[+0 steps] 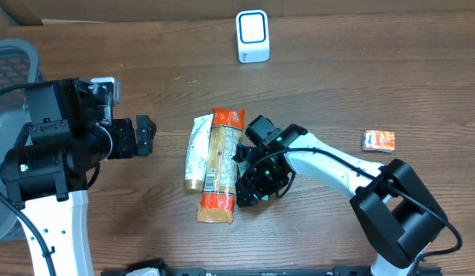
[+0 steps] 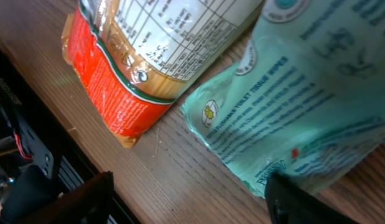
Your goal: Scan the item barcode
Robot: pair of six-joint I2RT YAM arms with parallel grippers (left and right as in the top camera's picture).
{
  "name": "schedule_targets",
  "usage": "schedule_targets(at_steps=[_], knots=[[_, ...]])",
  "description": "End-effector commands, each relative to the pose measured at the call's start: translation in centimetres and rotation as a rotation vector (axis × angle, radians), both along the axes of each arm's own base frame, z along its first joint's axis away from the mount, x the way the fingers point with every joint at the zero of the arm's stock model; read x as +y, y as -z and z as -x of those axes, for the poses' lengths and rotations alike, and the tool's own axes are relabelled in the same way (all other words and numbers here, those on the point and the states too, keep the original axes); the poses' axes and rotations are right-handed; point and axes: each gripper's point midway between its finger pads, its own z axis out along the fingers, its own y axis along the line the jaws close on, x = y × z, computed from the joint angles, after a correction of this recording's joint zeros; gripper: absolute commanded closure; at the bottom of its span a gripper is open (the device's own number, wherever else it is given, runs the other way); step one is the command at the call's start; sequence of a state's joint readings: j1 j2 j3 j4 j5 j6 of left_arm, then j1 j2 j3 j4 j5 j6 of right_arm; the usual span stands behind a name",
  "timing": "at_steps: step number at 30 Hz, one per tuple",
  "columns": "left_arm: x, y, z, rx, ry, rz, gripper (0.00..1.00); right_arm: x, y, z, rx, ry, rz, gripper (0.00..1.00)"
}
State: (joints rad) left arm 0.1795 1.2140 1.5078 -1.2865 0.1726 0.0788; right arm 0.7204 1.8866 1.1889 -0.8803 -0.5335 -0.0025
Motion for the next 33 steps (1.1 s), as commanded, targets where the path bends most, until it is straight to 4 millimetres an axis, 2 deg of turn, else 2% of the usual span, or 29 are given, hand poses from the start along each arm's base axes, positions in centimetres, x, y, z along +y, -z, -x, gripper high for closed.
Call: schedule_targets(at_steps=[1, 7, 12, 15, 18, 23, 25, 27, 29, 30, 33], knots=[[0.0, -0.6, -0.3, -0.019, 0.01, -0.001, 0.0, -0.4, 0.8, -0.8, -0.036, -0.021, 0.025, 0.23], [0.0, -0.6, -0.3, -0.02, 0.011, -0.001, 0.01, -0.4, 0.6, -1.3, -0.044, -0.01, 0.021, 0.24], [0.0, -0.6, -0.3, -0.02, 0.011, -0.001, 0.0, -1.3, 1.1, -1.7, -0.071, -0.008, 0.073, 0.24], [0.0, -0.6, -0.3, -0.02, 0.011, -0.001, 0.0, -2.8, 1.5, -2.3, -0.092, 0.006, 0.144, 0.25], [0.0, -0.6, -0.3, -0.02, 0.01, -0.001, 0.0, -5.3, 2.0, -3.5, -0.122, 0.038, 0.243, 0.25], [0.0, -0.6, -0.3, -0.02, 0.011, -0.001, 0.0, -9.1, 1.8, -7.0, -0.15, 0.157, 0.306, 0.25], [0.0, -0.6, -0.3, -0.019, 0.01, -0.001, 0.0, -10.5, 0.9, -9.4, -0.146, 0.248, 0.277, 0.25], [0.0, -0.6, -0.3, -0.02, 0.01, -0.001, 0.0, -10.5, -0.7, -10.5, -0.102, 0.303, 0.197, 0.24], [0.0, -0.6, -0.3, -0.019, 0.01, -0.001, 0.0, -10.0, -3.0, -11.5, -0.067, 0.318, 0.083, 0.24], [0.0, -0.6, -0.3, -0.02, 0.01, -0.001, 0.0, -9.6, -5.5, -12.3, -0.054, 0.3, -0.026, 0.24], [0.0, -0.6, -0.3, -0.02, 0.01, -0.001, 0.0, -9.3, -8.9, -13.3, -0.057, 0.307, -0.113, 0.25]])
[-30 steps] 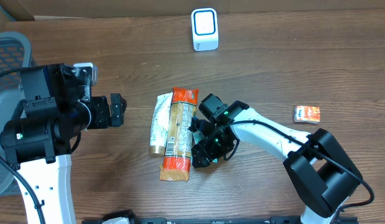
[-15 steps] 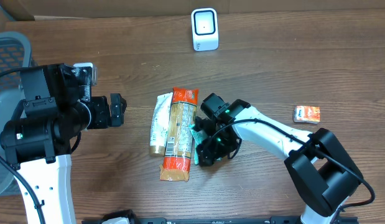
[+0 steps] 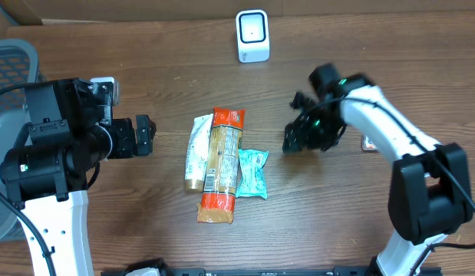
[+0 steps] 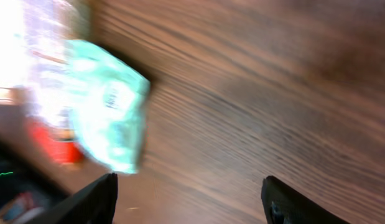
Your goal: Scan the item barcode
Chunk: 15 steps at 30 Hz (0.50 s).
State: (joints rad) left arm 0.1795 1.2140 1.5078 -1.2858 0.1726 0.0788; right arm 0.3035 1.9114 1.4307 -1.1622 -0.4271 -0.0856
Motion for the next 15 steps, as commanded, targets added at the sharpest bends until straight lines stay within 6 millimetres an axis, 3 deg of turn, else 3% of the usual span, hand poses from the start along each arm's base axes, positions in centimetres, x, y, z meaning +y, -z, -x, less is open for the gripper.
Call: schedule_targets(at_steps=[1, 3, 8, 12, 15], knots=[[0.0, -0.6, -0.2, -0.019, 0.011, 0.0, 0.0, 2.4, -5.7, -1.9, -0.069, -0.04, -0.226, 0.25], [0.0, -0.6, -0.2, -0.019, 0.01, 0.0, 0.0, 3.0, -7.5, -1.7, -0.073, -0.044, -0.273, 0.25], [0.0, -0.6, -0.2, -0.019, 0.01, 0.0, 0.0, 4.4, -10.4, 1.4, -0.035, -0.128, -0.355, 0.24], [0.0, -0.6, -0.2, -0.019, 0.01, 0.0, 0.0, 5.6, -10.7, 2.4, -0.021, -0.156, -0.368, 0.24], [0.0, -0.6, -0.2, -0.019, 0.011, 0.0, 0.0, 6.7, -9.4, 2.4, -0.021, -0.134, -0.32, 0.24]])
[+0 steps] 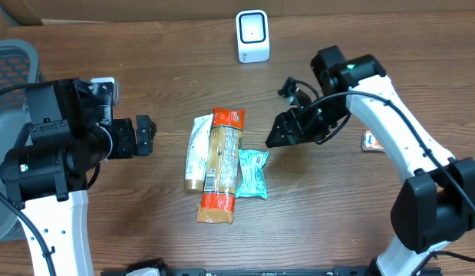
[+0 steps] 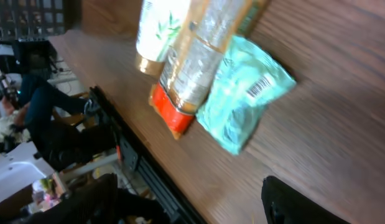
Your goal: Scan the item barcode
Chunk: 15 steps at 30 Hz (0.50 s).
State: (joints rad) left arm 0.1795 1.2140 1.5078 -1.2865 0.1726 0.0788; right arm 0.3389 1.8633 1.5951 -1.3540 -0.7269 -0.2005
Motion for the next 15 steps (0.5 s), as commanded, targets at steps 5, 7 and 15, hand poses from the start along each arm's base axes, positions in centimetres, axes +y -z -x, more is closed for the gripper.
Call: schedule_targets(at_steps=[5, 7, 15], knots=[[0.0, -0.6, -0.3, -0.02, 0.01, -0.001, 0.0, 3.9, 2.7, 0.3, -0.047, 0.069, 0.089, 0.24], [0.0, -0.6, -0.3, -0.02, 0.01, -0.001, 0.01, 5.6, 4.0, 1.4, -0.039, 0.063, 0.083, 0.24], [0.0, -0.6, -0.3, -0.019, 0.01, -0.001, 0.0, 10.8, 8.1, 5.2, 0.044, 0.104, 0.079, 0.24]])
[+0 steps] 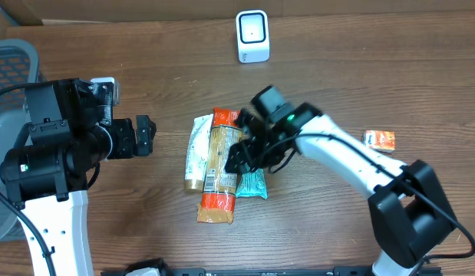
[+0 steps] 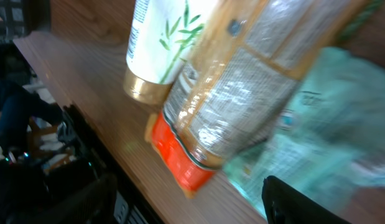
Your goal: Scan the item barcode
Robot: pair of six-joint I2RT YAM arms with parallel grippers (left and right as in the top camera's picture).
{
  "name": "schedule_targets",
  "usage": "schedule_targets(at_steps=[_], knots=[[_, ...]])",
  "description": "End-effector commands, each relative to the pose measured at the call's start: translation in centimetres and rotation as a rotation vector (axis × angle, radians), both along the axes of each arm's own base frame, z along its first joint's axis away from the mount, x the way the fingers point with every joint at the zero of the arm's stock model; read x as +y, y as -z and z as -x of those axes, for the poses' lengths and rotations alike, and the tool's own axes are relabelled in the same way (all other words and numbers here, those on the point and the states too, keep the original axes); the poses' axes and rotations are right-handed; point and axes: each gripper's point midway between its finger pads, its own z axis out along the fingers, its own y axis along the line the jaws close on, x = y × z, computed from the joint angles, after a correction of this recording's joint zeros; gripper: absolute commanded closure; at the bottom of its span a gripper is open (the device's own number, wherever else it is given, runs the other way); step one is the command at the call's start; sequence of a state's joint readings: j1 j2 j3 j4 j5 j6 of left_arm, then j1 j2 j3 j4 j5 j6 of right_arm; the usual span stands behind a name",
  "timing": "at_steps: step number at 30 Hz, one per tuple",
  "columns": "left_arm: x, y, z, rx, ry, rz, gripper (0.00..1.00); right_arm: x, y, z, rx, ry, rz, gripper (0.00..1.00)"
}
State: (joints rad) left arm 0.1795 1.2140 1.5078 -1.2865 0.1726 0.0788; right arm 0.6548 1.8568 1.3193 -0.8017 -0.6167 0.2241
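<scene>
A pile lies mid-table: a white tube, a long clear pasta package with orange ends and a teal wipes pack. The white barcode scanner stands at the far edge. My right gripper hovers over the pile's right side, open and holding nothing. Its wrist view shows the tube, the pasta package and the blurred teal pack below the open right gripper. My left gripper stays to the left, apart from the pile.
A small orange packet lies on the table's right side. The brown wooden table ends at a near edge, seen in the right wrist view with dark equipment beyond it.
My right gripper was to the right of the pile, farther from it; now it is over the pasta package and teal pack, close above them. The items and the left arm have not moved.
My right gripper was first low at the teal pack beside the pasta package. Then it was far to the right near the orange packet, empty. After that it was between the packet and the pile, and now it is back over the pile, still open.
</scene>
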Motion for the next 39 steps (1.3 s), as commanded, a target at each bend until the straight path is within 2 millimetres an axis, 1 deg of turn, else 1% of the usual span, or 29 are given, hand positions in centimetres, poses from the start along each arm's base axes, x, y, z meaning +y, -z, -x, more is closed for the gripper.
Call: schedule_targets(at_steps=[1, 3, 6, 15, 19, 23, 25, 27, 29, 31, 34, 39], knots=[[0.0, -0.6, -0.3, -0.02, 0.01, -0.001, 0.0, 1.4, 1.3, 1.5, 0.08, 0.085, 0.027, 0.24], [0.0, -0.6, -0.3, -0.02, 0.011, -0.001, 0.0, 2.0, 1.6, 2.1, 0.088, 0.098, 0.038, 0.24], [0.0, -0.6, -0.3, -0.02, 0.01, -0.001, 0.0, 2.1, 2.0, 2.3, 0.078, 0.114, 0.068, 0.23], [0.0, -0.6, -0.3, -0.019, 0.01, -0.001, 0.0, 2.1, 2.1, 2.6, 0.097, 0.127, 0.076, 0.24], [0.0, -0.6, -0.3, -0.02, 0.01, -0.001, 0.0, 2.2, 2.4, 2.8, 0.105, 0.128, 0.082, 0.23], [0.0, -0.6, -0.3, -0.019, 0.01, -0.001, 0.0, 2.5, 3.4, 2.9, 0.137, 0.153, 0.1, 0.24], [0.0, -0.6, -0.3, -0.02, 0.01, -0.001, 0.0, 2.5, 4.4, 3.0, 0.171, 0.18, 0.124, 0.24], [0.0, -0.6, -0.3, -0.02, 0.01, -0.001, 0.0, 2.4, 5.2, 3.1, 0.201, 0.202, 0.145, 0.21], [0.0, -0.6, -0.3, -0.02, 0.01, -0.001, 0.0, 2.1, 5.7, 2.9, 0.22, 0.222, 0.157, 0.21], [0.0, -0.6, -0.3, -0.02, 0.01, -0.001, 0.0, 1.8, 5.7, 2.6, 0.228, 0.234, 0.158, 0.18], [0.0, -0.6, -0.3, -0.02, 0.01, -0.001, 0.0, 1.1, 5.5, 2.0, 0.255, 0.256, 0.152, 0.17], [0.0, -0.6, -0.3, -0.019, 0.01, -0.001, 0.0, -1.5, 5.8, 1.1, 0.277, 0.273, 0.183, 0.17]])
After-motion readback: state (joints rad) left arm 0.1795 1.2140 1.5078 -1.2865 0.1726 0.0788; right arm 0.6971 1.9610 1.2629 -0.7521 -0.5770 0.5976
